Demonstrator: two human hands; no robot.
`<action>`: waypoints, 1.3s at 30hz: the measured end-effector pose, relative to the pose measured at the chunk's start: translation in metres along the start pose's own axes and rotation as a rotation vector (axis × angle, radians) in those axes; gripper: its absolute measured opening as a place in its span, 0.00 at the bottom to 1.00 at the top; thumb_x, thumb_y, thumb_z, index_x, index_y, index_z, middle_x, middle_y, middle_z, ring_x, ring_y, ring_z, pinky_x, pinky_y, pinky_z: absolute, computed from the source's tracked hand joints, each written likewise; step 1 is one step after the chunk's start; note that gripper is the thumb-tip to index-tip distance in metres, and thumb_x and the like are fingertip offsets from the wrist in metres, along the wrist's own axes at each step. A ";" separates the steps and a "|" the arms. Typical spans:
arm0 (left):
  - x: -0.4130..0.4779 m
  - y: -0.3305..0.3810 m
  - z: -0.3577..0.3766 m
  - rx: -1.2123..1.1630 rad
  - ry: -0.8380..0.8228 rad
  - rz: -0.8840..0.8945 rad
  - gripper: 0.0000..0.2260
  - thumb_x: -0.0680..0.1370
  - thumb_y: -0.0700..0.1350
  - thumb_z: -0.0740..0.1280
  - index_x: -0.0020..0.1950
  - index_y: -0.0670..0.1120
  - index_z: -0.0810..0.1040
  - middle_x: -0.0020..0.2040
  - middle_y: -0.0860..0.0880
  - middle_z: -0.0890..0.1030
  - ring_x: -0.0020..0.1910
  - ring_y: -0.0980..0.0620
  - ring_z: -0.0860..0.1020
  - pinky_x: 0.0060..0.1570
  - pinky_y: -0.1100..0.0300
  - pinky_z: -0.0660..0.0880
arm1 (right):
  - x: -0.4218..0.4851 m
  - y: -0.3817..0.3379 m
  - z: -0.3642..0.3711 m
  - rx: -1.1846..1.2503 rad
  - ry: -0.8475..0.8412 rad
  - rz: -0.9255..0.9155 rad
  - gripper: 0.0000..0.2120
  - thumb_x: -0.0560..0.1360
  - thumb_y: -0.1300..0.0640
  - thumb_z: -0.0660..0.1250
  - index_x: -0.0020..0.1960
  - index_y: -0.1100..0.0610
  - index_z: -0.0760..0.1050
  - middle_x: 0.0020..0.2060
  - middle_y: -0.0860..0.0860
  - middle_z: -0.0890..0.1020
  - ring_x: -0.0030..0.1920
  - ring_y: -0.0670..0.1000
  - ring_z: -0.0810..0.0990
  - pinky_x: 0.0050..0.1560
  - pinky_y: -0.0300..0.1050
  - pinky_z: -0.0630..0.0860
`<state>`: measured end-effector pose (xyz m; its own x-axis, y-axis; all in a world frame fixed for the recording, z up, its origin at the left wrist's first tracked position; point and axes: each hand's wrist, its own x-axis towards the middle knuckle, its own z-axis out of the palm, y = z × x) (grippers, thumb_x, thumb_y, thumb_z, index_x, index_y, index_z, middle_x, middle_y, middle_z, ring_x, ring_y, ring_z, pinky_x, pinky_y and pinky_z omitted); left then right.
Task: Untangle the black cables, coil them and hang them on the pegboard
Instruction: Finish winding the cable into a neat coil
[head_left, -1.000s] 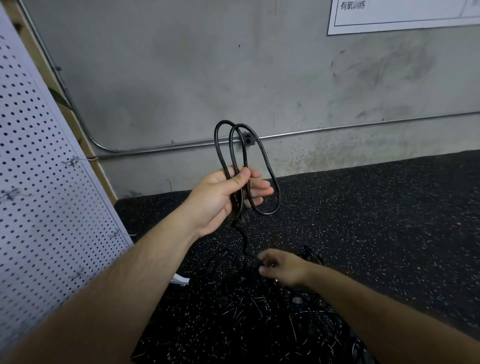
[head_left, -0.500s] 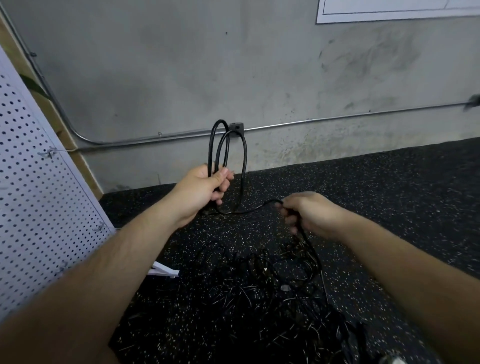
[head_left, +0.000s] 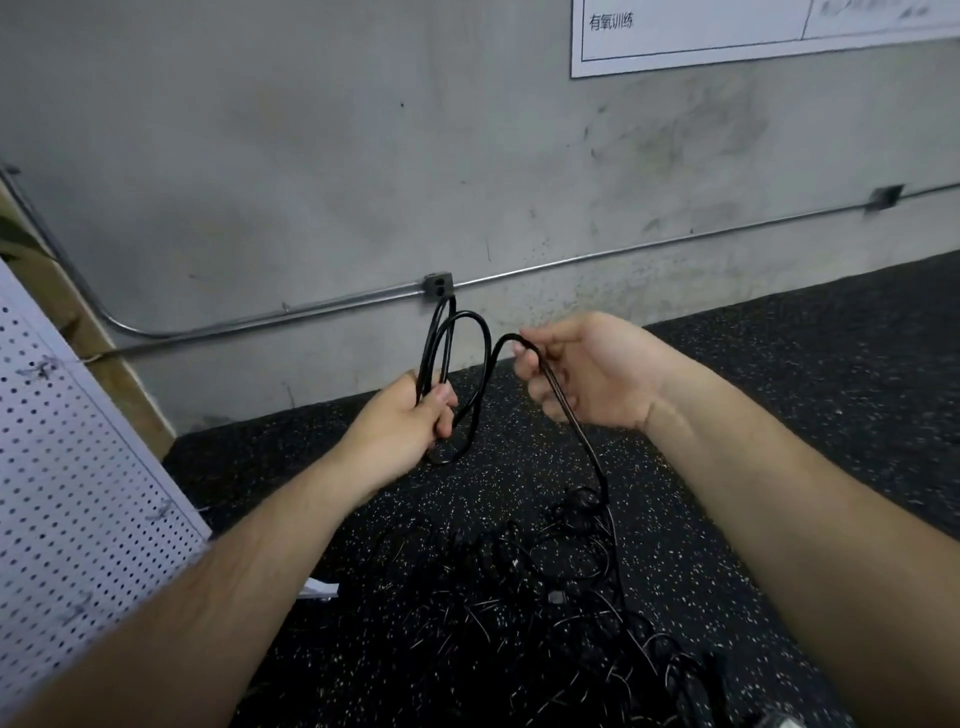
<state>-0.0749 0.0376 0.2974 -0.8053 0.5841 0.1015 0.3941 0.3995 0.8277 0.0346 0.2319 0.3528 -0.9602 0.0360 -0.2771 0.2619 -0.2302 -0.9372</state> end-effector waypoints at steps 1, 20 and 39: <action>0.000 0.001 0.001 -0.014 0.013 0.008 0.10 0.86 0.49 0.58 0.52 0.49 0.77 0.32 0.57 0.79 0.28 0.60 0.71 0.46 0.51 0.74 | -0.002 -0.002 0.002 0.070 -0.021 -0.039 0.07 0.81 0.56 0.61 0.49 0.56 0.77 0.34 0.46 0.75 0.33 0.46 0.69 0.37 0.39 0.66; -0.009 0.011 0.012 -0.699 -0.194 0.054 0.12 0.80 0.51 0.62 0.49 0.43 0.73 0.31 0.52 0.67 0.34 0.52 0.69 0.40 0.56 0.67 | 0.013 0.010 0.034 -0.081 0.264 -0.554 0.02 0.78 0.64 0.70 0.46 0.60 0.79 0.31 0.50 0.78 0.32 0.46 0.79 0.33 0.40 0.73; -0.006 -0.007 -0.045 -0.728 -0.085 0.080 0.10 0.84 0.50 0.58 0.48 0.45 0.71 0.31 0.53 0.64 0.30 0.54 0.64 0.38 0.57 0.67 | 0.070 0.145 0.001 -0.442 0.044 0.157 0.10 0.84 0.56 0.63 0.55 0.63 0.77 0.50 0.55 0.87 0.50 0.54 0.86 0.58 0.54 0.79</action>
<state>-0.0929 -0.0003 0.3152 -0.7376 0.6564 0.1582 0.0325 -0.1995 0.9794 0.0052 0.2003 0.1972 -0.9031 0.0775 -0.4224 0.4292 0.1997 -0.8809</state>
